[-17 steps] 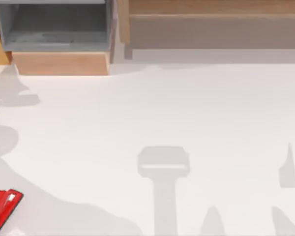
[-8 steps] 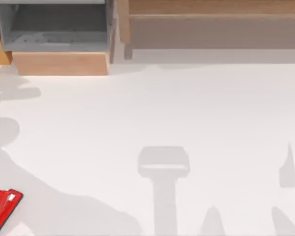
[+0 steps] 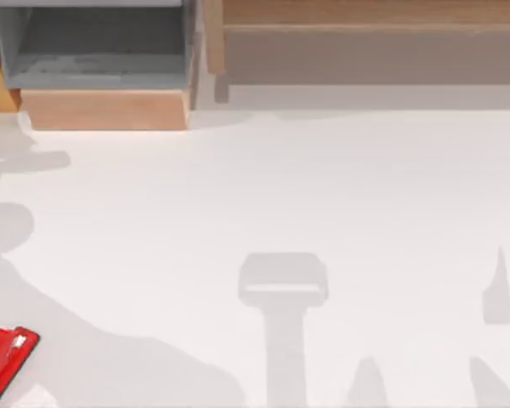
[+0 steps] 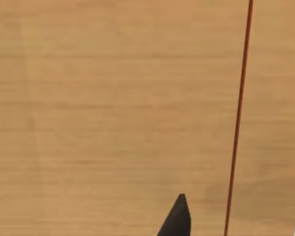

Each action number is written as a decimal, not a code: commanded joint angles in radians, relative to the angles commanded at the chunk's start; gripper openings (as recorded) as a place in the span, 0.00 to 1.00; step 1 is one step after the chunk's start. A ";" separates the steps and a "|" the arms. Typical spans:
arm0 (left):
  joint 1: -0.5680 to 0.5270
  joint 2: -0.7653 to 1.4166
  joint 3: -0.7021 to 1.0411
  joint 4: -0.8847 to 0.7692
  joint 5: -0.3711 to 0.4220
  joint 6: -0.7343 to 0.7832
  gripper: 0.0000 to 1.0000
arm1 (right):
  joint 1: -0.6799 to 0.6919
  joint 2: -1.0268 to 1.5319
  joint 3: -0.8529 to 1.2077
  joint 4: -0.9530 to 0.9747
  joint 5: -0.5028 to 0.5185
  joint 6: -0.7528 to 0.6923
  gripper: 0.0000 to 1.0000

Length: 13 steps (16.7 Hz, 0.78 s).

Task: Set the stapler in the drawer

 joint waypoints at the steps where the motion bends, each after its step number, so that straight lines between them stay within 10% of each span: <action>1: 0.000 0.000 0.000 0.000 0.000 0.000 0.25 | 0.000 0.000 0.000 0.000 0.000 0.000 1.00; 4: 0.000 0.000 0.000 0.000 0.000 0.000 0.02 | 0.000 0.000 0.000 0.000 0.000 0.000 1.00; 13: 0.004 0.009 -0.001 -0.009 0.000 -0.005 0.00 | 0.000 0.000 0.000 0.000 0.000 0.000 1.00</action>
